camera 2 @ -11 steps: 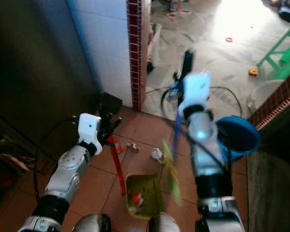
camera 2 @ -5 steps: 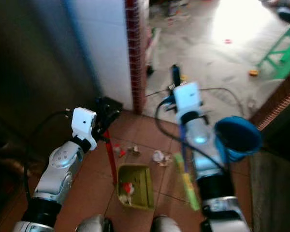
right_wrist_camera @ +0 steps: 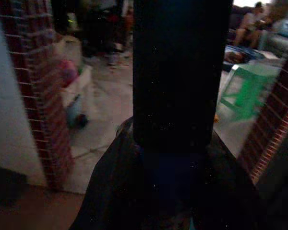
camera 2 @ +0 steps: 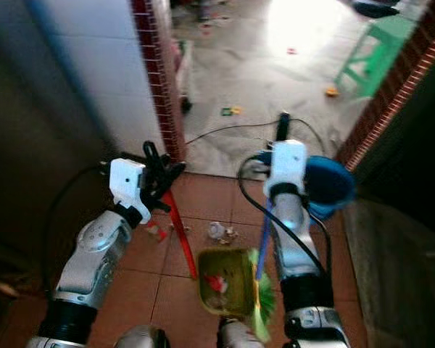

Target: Sweep floor

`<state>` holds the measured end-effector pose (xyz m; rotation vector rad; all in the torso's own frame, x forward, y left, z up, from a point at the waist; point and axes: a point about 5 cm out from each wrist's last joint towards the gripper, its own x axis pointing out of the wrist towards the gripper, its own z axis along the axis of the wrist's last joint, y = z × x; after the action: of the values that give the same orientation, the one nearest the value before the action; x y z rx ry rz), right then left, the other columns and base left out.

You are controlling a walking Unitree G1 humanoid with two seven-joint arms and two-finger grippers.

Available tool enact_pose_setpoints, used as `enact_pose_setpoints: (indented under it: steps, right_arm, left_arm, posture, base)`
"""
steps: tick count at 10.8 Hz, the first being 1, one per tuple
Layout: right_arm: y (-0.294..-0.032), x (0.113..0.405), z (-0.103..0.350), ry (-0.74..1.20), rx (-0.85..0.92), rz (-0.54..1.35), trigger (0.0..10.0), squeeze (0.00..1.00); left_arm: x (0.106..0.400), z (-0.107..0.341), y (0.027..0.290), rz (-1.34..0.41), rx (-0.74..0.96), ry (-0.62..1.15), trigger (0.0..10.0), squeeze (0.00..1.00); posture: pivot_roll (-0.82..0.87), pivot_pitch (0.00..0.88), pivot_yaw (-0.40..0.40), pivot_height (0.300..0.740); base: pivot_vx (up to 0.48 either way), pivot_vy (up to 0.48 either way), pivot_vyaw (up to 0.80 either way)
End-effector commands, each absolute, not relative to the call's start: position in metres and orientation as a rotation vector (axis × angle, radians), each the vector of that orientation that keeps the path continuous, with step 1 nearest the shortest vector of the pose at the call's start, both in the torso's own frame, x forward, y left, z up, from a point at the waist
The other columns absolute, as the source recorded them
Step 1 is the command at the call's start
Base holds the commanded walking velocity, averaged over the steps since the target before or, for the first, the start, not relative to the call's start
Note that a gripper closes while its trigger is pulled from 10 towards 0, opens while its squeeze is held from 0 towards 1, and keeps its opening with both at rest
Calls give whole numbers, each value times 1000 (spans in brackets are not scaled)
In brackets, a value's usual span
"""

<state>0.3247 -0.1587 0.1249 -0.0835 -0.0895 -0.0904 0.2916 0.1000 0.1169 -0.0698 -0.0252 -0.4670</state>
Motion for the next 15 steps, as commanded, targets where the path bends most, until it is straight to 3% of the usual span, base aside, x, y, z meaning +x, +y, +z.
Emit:
enact_pose_setpoints:
  steps: [1, 7, 12, 15]
  right_arm:
    - [-162, 325, 125, -100, -85, -100, 10000, 0]
    - [-183, 334, 144, -143, -145, -85, 10000, 0]
    - [-181, 354, 165, -113, -157, 89, 10000, 0]
    - [-180, 352, 161, -110, -82, 7, 10000, 0]
  left_arm:
    - [294, 130, 102, -456, -74, -82, 10000, 0]
    - [294, 133, 101, -453, -86, -87, 10000, 0]
    - [290, 127, 94, -459, -141, -48, 10000, 0]
    - [292, 135, 91, -456, -141, -70, 10000, 0]
  posture:
    - [-35, 0, 24, 740]
    - [-37, 0, -2, 740]
    - [-70, 0, 29, 740]
    - [-58, 0, 4, 740]
  base:
    - [0, 0, -800]
    - [0, 0, -634]
    - [0, 0, -800]
    - [0, 0, -800]
